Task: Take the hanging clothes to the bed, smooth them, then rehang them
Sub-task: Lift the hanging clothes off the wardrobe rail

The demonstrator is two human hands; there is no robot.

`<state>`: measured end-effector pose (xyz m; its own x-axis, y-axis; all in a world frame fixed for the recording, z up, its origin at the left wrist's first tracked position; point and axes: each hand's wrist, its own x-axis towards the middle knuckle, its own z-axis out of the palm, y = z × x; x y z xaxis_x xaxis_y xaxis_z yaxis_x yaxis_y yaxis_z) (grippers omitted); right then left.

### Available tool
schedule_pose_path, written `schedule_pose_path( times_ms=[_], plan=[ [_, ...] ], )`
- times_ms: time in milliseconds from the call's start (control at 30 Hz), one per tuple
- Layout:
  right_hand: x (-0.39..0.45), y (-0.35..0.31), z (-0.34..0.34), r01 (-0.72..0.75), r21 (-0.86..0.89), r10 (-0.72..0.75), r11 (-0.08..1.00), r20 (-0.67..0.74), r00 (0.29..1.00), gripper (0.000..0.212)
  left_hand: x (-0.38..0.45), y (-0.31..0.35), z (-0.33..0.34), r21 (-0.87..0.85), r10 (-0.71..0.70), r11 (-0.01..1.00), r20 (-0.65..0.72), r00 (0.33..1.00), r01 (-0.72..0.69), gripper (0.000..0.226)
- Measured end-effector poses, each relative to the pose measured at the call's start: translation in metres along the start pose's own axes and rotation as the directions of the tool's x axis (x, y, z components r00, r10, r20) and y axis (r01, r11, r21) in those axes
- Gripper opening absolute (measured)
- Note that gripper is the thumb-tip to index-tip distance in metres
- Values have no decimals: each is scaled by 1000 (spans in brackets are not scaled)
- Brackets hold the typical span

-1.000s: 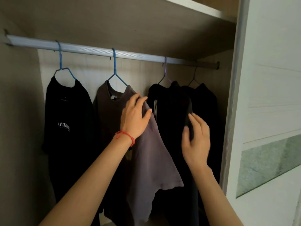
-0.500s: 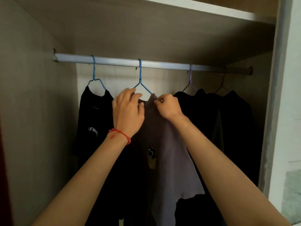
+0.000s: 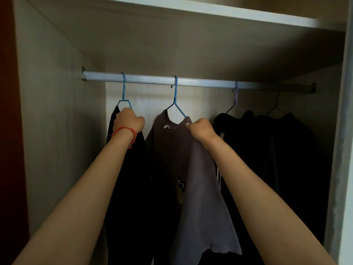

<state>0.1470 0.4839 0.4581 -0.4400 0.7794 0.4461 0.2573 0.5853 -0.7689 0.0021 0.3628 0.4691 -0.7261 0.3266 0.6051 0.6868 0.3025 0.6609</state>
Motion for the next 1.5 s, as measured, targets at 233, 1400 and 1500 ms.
schedule_pose_path(
  times_ms=[233,1400,1500],
  plan=[
    [-3,-9,1,-4,156,28,988,-155,987,33,8,-4,-5,-193,-60,980,-88,994,43,27],
    [-294,59,72,-232,47,217,972,-570,792,46,-188,-133,-35,-767,136,602,371,919,220,28],
    [-343,48,73,-269,35,227,963,-647,728,47,-209,-142,-50,-768,184,589,431,883,251,17]
  ],
)
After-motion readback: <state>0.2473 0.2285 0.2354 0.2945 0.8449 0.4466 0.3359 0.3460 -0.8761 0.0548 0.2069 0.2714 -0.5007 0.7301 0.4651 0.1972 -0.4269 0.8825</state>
